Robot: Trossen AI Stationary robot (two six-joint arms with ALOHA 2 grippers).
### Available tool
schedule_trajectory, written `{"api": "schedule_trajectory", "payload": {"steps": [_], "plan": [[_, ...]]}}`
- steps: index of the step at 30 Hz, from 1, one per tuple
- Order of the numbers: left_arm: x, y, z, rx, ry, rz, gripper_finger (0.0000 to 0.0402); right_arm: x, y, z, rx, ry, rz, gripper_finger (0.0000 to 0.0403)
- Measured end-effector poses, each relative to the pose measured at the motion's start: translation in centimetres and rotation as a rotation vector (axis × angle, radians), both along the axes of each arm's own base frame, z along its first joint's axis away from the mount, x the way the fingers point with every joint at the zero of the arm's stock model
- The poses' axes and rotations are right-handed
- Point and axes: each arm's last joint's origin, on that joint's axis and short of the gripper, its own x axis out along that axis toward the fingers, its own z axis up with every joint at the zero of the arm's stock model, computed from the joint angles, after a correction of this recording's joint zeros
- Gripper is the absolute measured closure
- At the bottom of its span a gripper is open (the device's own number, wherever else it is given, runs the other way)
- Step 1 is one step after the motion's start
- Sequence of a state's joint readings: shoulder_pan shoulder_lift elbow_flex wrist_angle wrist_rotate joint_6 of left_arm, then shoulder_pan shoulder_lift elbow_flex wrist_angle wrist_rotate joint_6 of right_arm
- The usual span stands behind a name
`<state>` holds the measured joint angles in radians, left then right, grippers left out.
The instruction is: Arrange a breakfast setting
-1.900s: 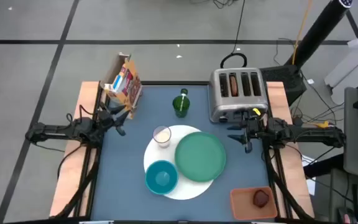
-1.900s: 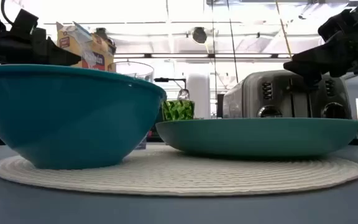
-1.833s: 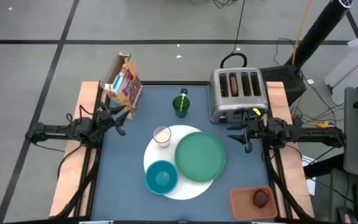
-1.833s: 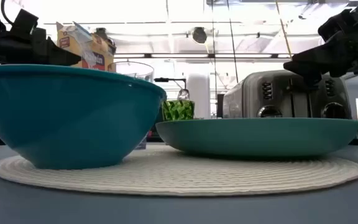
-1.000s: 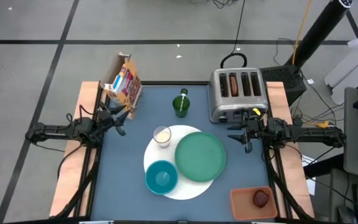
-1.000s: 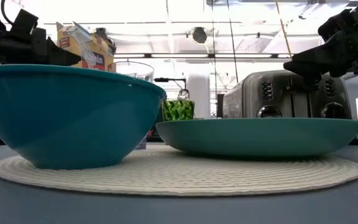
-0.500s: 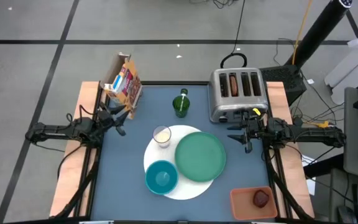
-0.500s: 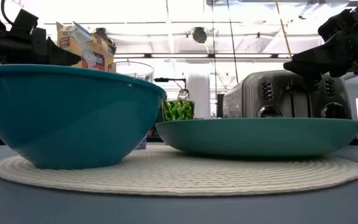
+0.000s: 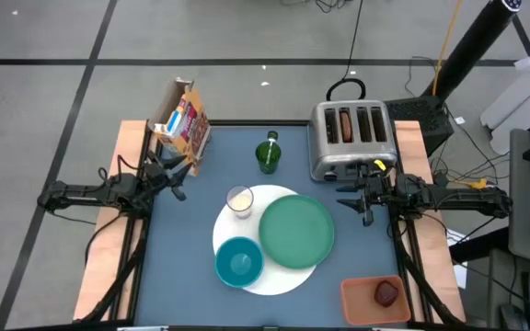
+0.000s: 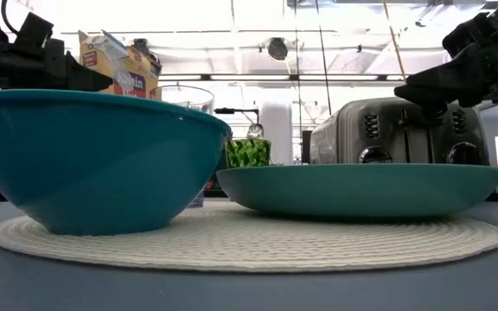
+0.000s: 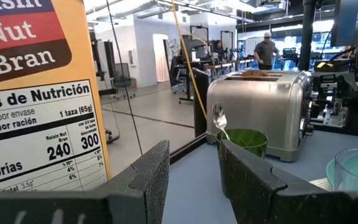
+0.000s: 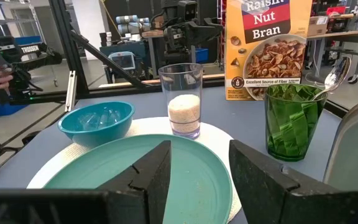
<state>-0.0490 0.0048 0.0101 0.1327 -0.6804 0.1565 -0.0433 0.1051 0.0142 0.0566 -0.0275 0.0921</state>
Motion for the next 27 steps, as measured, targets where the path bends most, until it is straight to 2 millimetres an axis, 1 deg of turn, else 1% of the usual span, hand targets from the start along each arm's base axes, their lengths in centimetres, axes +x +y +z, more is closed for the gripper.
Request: {"api": "schedule_trajectory", "payload": {"steps": [12,19,23,27], "plan": [[0.0,-0.02,0.07,-0.074,-0.062,-0.019,0.0252,0.0,0.0,0.0,0.0,0.0,0.0,0.0248],[-0.02,0.0,0.1,-0.165,-0.132,-0.021,0.0248,0.0,0.0,-0.01,0.0,0.001,0.0,0.0248],[-0.02,0.1,0.02,-0.237,-0.178,0.012,0.0215,0.0,0.0,0.0,0.0,0.0,0.0,0.0248],[-0.02,0.32,-0.24,-0.296,-0.209,0.113,0.0174,0.0,0.0,0.0,0.0,0.0,0.0,0.0248]]}}
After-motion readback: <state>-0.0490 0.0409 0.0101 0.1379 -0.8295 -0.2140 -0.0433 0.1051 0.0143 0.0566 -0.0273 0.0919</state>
